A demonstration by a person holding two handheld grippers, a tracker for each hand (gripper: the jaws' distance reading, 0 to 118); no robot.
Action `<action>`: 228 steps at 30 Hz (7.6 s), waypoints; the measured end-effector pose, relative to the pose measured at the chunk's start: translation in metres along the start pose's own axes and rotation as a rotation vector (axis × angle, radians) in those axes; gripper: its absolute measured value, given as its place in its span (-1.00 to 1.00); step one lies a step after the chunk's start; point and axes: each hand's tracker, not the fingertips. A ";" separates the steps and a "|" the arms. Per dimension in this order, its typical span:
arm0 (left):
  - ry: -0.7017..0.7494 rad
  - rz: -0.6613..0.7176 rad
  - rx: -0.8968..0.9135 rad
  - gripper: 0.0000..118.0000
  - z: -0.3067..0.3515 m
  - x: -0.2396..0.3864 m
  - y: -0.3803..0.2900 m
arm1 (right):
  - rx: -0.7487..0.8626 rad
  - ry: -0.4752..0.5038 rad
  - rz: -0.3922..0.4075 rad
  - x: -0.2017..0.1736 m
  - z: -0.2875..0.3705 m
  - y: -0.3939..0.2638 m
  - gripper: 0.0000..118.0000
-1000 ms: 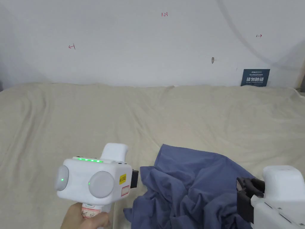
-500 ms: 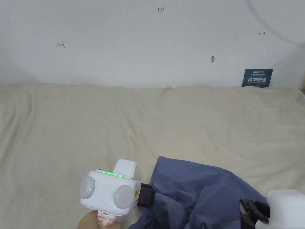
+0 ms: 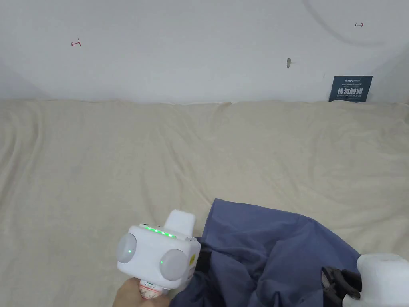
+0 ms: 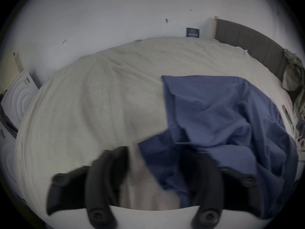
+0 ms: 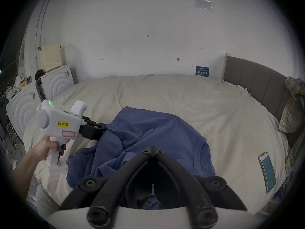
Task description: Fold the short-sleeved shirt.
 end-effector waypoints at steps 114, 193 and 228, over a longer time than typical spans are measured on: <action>-0.033 0.087 0.176 -1.00 0.116 -0.018 -0.025 | -0.432 0.096 0.064 0.080 -0.225 0.114 0.75; 0.189 0.036 0.502 -1.00 0.222 -0.119 0.263 | 0.105 0.139 -0.122 0.089 -0.040 0.447 -0.97; 0.071 0.266 0.037 -1.00 0.220 -0.001 -0.208 | -0.367 0.184 -0.334 0.106 0.078 -0.087 -0.97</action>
